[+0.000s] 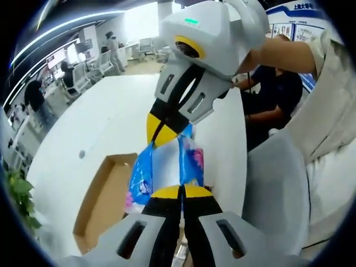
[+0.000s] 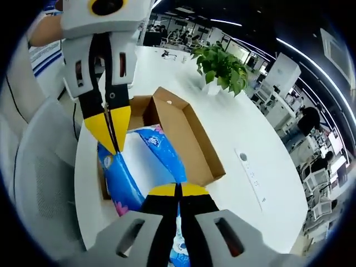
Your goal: Operate the shoe box by opening the lid, removing the specified soft item, and placing it in the target area until the item is outside and the box remains undamaged.
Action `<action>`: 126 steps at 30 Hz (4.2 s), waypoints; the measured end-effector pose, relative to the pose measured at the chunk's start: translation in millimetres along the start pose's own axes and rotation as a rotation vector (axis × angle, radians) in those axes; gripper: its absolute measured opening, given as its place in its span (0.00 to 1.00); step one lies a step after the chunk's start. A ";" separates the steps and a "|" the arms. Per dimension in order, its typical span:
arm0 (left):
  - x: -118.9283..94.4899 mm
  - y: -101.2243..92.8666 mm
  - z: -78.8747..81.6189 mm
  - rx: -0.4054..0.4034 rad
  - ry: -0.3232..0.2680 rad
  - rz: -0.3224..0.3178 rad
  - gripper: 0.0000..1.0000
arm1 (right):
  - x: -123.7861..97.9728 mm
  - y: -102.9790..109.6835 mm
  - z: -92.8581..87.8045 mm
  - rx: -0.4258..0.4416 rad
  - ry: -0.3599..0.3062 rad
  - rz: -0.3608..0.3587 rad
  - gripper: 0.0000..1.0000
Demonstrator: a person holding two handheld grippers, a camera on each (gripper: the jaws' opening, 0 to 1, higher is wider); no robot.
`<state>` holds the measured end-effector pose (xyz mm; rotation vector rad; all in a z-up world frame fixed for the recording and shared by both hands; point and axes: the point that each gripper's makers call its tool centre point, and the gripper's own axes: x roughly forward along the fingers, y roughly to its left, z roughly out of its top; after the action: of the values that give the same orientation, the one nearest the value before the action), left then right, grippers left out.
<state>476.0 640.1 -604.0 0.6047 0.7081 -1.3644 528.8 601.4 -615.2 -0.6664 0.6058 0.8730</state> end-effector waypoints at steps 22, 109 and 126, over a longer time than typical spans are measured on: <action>53.2 -20.5 58.4 0.075 -0.009 -0.065 0.00 | -49.9 -32.1 -57.1 0.082 0.019 -0.049 0.00; 250.8 -26.5 164.9 0.199 0.009 -0.266 0.00 | -88.2 -129.2 -266.2 0.198 0.189 -0.065 0.00; 286.4 -23.6 139.4 0.177 0.049 -0.277 0.00 | -58.0 -119.5 -297.2 0.198 0.227 -0.032 0.00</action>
<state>484.9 345.9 -728.0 0.7011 0.7351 -1.6861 538.9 298.0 -732.8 -0.5977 0.8712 0.7013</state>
